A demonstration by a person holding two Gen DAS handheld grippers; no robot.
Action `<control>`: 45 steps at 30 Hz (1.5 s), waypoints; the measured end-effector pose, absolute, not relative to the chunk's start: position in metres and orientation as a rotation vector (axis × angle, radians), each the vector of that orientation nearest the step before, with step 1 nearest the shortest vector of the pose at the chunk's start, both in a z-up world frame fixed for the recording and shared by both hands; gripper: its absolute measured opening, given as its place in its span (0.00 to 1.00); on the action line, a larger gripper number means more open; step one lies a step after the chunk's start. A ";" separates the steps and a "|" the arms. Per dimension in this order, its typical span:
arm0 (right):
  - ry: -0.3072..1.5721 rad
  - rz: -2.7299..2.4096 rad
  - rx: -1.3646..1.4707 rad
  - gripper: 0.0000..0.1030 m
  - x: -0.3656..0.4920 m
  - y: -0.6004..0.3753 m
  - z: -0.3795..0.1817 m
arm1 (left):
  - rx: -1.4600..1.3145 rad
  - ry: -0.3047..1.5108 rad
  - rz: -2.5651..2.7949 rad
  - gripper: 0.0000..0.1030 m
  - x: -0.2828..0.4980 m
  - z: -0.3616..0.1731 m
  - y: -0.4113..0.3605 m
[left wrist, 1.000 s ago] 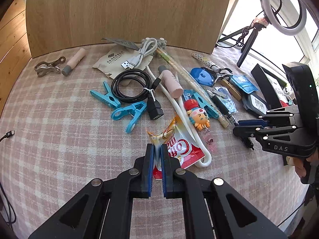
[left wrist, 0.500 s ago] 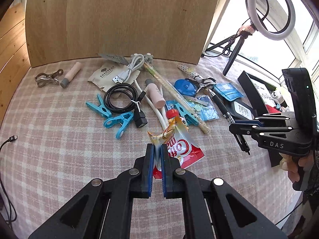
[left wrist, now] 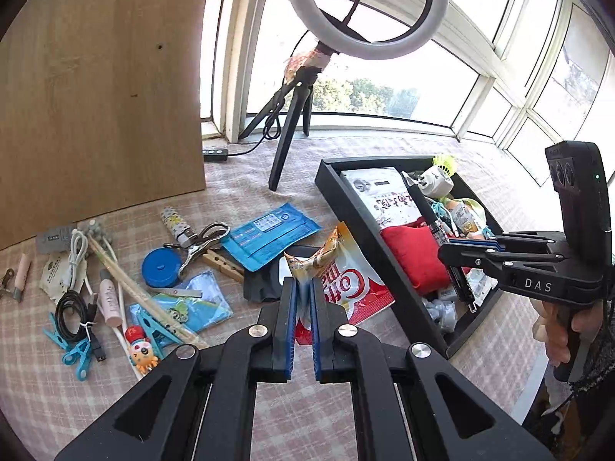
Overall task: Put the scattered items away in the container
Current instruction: 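Carry the pen and sachet over the black tray and open both tools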
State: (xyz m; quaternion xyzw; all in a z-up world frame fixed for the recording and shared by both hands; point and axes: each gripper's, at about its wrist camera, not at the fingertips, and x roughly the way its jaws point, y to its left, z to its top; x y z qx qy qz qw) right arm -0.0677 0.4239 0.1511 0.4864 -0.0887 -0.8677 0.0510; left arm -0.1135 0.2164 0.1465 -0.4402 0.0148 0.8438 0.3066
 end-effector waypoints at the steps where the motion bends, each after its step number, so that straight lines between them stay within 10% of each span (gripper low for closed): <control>1: -0.294 -2.672 1.487 0.11 -0.062 0.441 0.153 | -1.153 0.042 2.214 0.06 -0.115 0.148 0.230; 13: -0.518 -2.929 1.517 0.11 -0.014 0.572 0.163 | -1.063 0.125 2.052 0.06 -0.113 0.160 0.367; 17: -0.490 -2.989 1.557 0.34 -0.013 0.582 0.163 | -1.104 0.116 2.035 0.44 -0.119 0.155 0.392; 45: -0.335 -2.809 1.373 0.41 -0.050 0.440 0.183 | -1.036 0.172 2.414 0.40 -0.097 0.194 0.211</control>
